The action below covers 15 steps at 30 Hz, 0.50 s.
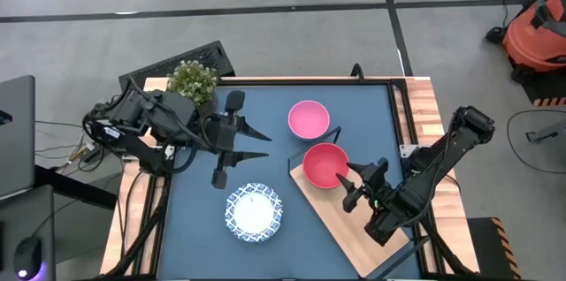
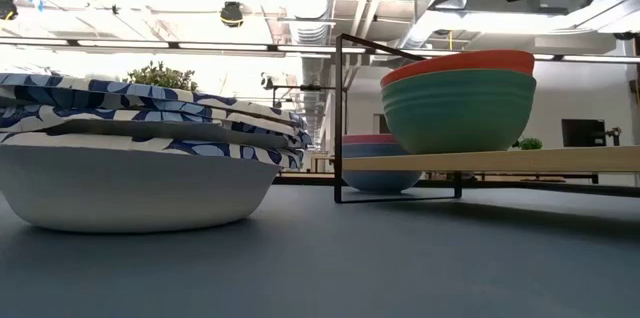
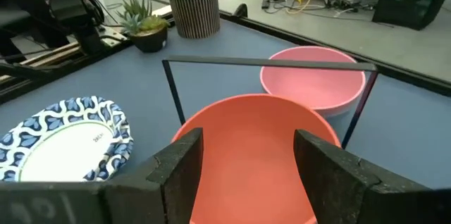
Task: Place and stack bowls onto a shelf
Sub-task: Stack the pink bowl on top of the orange bowl on the shelf
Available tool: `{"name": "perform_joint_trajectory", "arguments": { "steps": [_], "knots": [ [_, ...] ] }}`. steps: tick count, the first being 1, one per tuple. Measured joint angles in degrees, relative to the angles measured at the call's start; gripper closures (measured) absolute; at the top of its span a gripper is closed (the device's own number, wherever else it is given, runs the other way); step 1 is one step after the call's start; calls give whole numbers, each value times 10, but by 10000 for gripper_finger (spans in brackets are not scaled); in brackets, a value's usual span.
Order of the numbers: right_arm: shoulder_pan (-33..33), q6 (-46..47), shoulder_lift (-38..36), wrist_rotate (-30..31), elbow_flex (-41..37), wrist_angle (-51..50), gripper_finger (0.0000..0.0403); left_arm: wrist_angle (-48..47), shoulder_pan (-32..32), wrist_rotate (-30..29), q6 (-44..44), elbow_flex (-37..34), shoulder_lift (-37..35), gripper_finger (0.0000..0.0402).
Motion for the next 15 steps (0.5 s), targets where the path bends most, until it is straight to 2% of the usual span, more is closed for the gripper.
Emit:
{"name": "perform_joint_trajectory", "arguments": {
  "steps": [15],
  "knots": [
    [0,-21,4,-12,0,-7,208,37,0,-4,-10,0,0,280]
  ]
}}
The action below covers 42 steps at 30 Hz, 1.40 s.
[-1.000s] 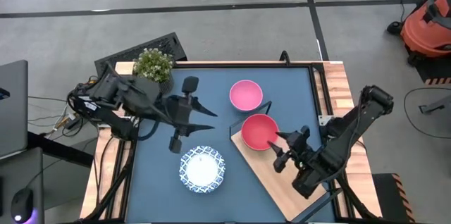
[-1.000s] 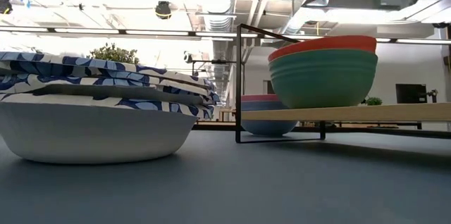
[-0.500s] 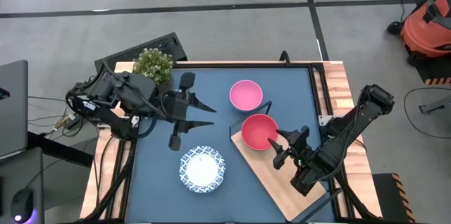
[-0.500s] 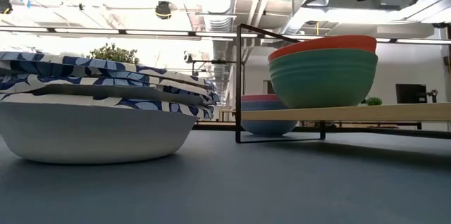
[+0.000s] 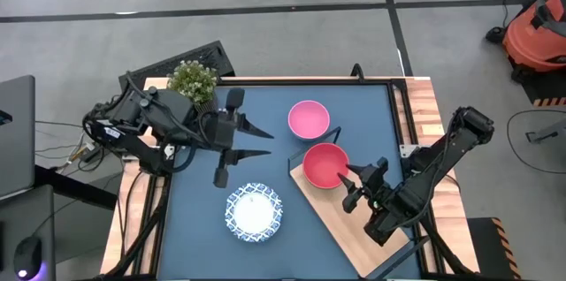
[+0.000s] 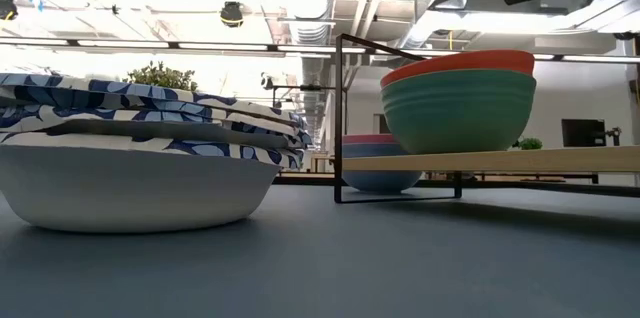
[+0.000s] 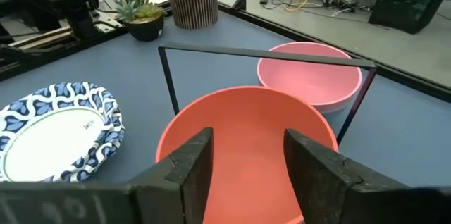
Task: Place and stack bowls onto a shelf
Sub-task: Stack the pink bowl on top of the orange bowl on the shelf
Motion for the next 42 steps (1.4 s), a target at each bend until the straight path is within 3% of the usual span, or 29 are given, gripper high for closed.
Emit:
{"name": "perform_joint_trajectory", "arguments": {
  "steps": [11,26,31,35,42],
  "knots": [
    [8,-92,-97,12,0,3,245,14,0,-12,-16,0,0,280],
    [37,-254,-258,64,0,5,385,76,0,-12,5,0,0,280],
    [56,-287,-283,73,0,-3,378,86,4,-10,13,0,1,280],
    [77,-307,-307,68,0,-1,384,121,14,31,13,0,2,280],
    [122,-370,-384,-13,0,42,386,158,35,99,5,0,2,280]
  ]
}}
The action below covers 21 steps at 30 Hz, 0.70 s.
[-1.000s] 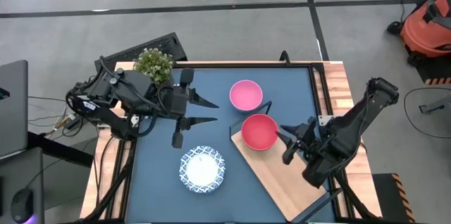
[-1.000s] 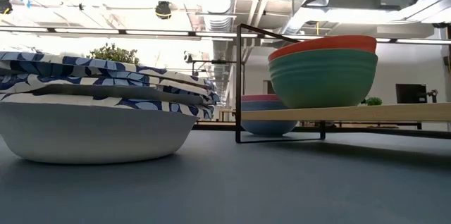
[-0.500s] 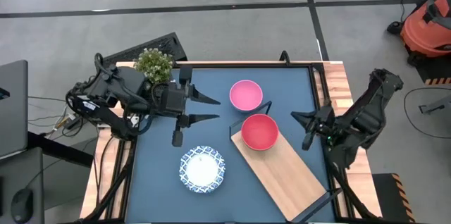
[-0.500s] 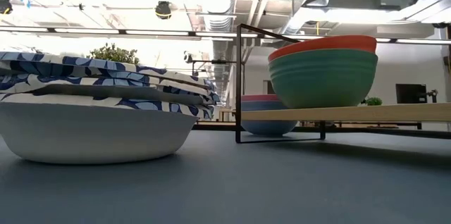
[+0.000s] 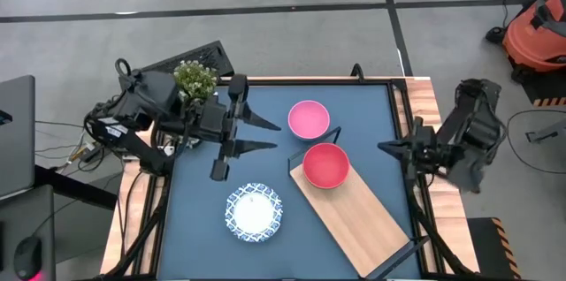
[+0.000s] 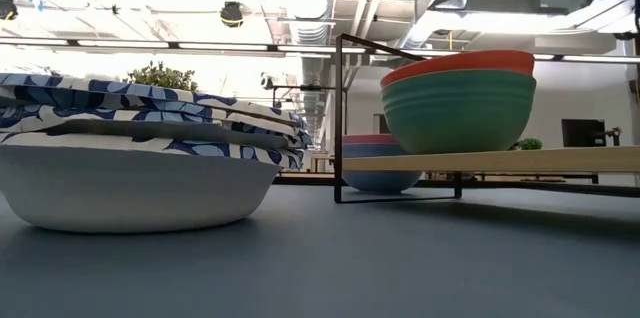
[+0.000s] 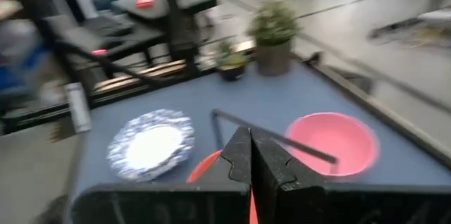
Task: Place and stack bowls onto a shelf
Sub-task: Stack the pink bowl on top of the orange bowl on the shelf
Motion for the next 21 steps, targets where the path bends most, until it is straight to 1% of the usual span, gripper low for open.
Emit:
{"name": "perform_joint_trajectory", "arguments": {
  "steps": [4,6,8,12,15,18,21],
  "knots": [
    [11,-129,-35,-63,0,91,386,5,12,35,3,0,0,280],
    [13,-194,-48,-72,-9,137,386,9,17,42,4,0,0,280],
    [10,-239,-64,-76,-33,182,386,14,22,43,3,0,0,280],
    [-4,-273,-99,-81,-116,273,386,14,25,43,1,0,0,280],
    [-26,-282,-125,-92,-189,365,386,16,25,42,-1,0,0,280],
    [-53,-317,-138,-129,-249,474,386,20,25,40,-5,0,0,280],
    [-83,-344,-139,-184,-297,565,386,18,25,37,-6,0,0,280]
  ]
}}
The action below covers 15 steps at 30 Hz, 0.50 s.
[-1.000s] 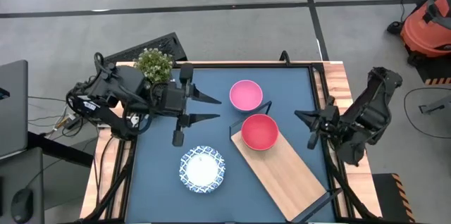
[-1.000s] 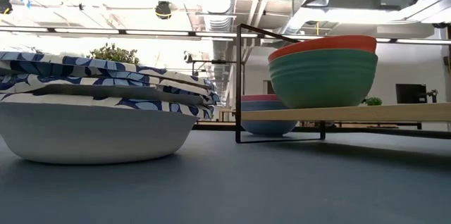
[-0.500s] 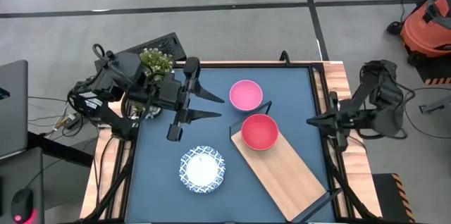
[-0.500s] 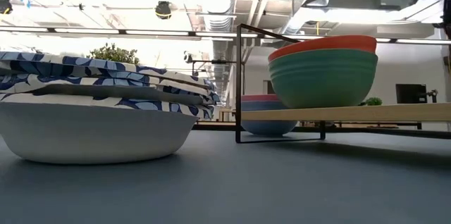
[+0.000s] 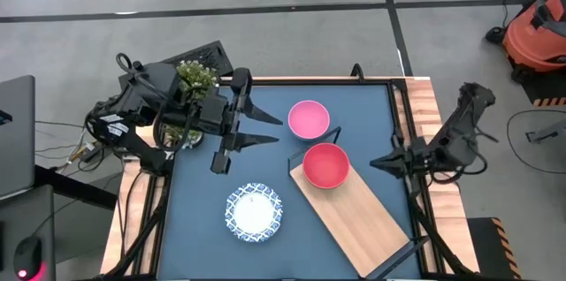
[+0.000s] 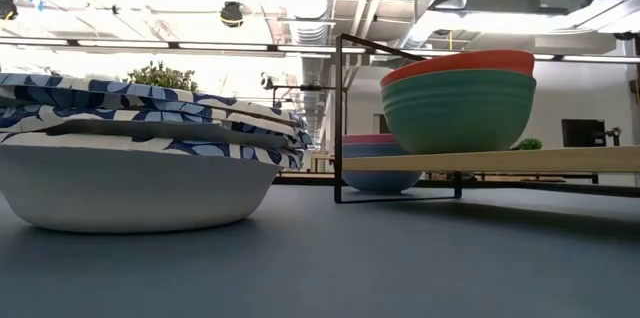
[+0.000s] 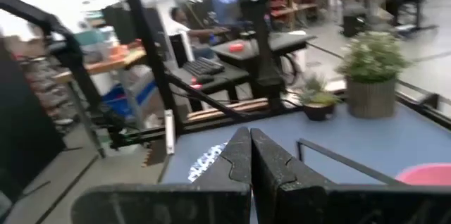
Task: Place and stack bowls onto a shelf
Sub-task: Stack the pink bowl on top of the orange bowl on the shelf
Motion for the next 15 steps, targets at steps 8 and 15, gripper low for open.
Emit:
{"name": "perform_joint_trajectory", "arguments": {
  "steps": [8,15],
  "knots": [
    [-80,49,10,-49,-87,74,384,-5,0,-23,-1,0,0,280],
    [-120,125,13,-53,-149,71,384,-26,0,-36,-6,0,0,280]
  ]
}}
